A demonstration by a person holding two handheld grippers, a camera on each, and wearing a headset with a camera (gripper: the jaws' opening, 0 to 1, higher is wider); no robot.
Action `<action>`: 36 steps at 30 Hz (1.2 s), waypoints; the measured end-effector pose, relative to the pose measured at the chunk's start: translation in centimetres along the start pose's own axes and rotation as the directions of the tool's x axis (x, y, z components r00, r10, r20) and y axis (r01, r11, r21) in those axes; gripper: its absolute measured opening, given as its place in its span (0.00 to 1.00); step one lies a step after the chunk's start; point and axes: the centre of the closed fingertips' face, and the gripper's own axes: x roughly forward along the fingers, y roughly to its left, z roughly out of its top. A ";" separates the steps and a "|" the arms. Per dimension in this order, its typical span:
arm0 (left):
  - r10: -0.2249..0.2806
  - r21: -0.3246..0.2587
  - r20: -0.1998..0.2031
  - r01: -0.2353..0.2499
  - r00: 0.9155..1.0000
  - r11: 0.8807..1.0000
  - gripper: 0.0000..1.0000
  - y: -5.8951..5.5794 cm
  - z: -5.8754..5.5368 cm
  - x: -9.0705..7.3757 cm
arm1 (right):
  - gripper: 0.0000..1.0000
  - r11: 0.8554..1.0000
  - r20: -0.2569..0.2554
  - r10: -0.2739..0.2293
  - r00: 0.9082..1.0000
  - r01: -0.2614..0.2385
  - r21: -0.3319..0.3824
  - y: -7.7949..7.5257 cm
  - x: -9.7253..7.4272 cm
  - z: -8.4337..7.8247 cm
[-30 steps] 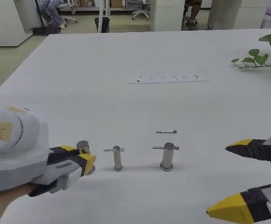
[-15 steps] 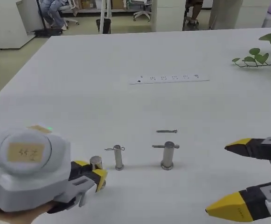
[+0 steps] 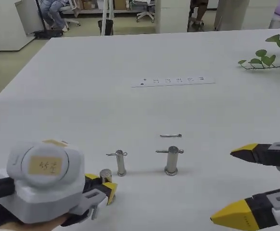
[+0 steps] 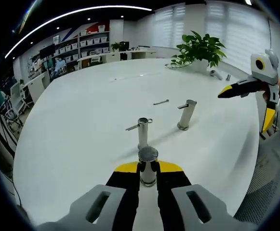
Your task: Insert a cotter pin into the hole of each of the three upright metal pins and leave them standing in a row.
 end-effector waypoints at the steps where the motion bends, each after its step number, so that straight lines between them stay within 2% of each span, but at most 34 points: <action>1: 0.004 -0.019 -0.003 -0.004 1.000 1.000 0.11 0.0 0.0 0.0 | 0.96 1.000 0.001 0.000 1.000 0.000 0.000 0.0 0.0 0.0; 2: 0.003 -0.032 0.001 -0.003 1.000 0.999 0.11 0.1 0.0 0.0 | 0.96 1.000 0.000 0.000 1.000 0.000 0.001 0.0 0.0 0.0; 11: 0.003 0.011 -0.006 -0.003 1.000 1.000 0.11 -0.3 -0.1 -0.1 | 0.96 1.000 -0.003 0.001 1.000 -0.001 0.004 -0.1 0.0 -0.2; 18: 0.012 0.010 -0.007 -0.012 1.000 1.000 0.11 -0.4 -0.3 -0.2 | 0.96 1.000 0.006 -0.002 1.000 0.002 0.011 -0.1 -0.1 0.0; 22: 0.012 -0.013 -0.001 -0.012 1.000 1.000 0.12 -0.4 -0.3 -0.3 | 0.96 1.000 0.003 -0.004 1.000 0.004 0.006 -0.1 -0.2 0.0; 24: 0.011 -0.001 0.001 -0.011 1.000 1.000 0.12 -0.4 -0.3 -0.4 | 0.97 1.000 0.005 -0.007 1.000 0.007 0.011 -0.2 -0.2 0.1; 28: -0.013 0.024 0.004 0.013 1.000 1.000 0.12 -0.6 -0.2 -0.4 | 0.97 1.000 0.008 -0.015 1.000 0.015 0.012 -0.4 -0.3 0.2; 32: -0.037 0.060 0.033 0.035 0.999 0.998 0.12 -0.6 0.4 -0.8 | 0.97 1.000 0.009 -0.017 1.000 0.017 0.012 -0.4 -0.4 0.2; 34: -0.077 0.053 0.041 0.075 0.996 0.996 0.17 -1.1 0.7 -1.0 | 0.97 1.000 0.007 -0.017 1.000 0.017 0.011 -0.4 -0.4 0.2; 36: -0.101 0.052 0.027 0.100 0.995 0.994 0.27 -1.3 0.6 -1.2 | 0.97 1.000 0.006 -0.018 1.000 0.018 0.012 -0.4 -0.4 0.1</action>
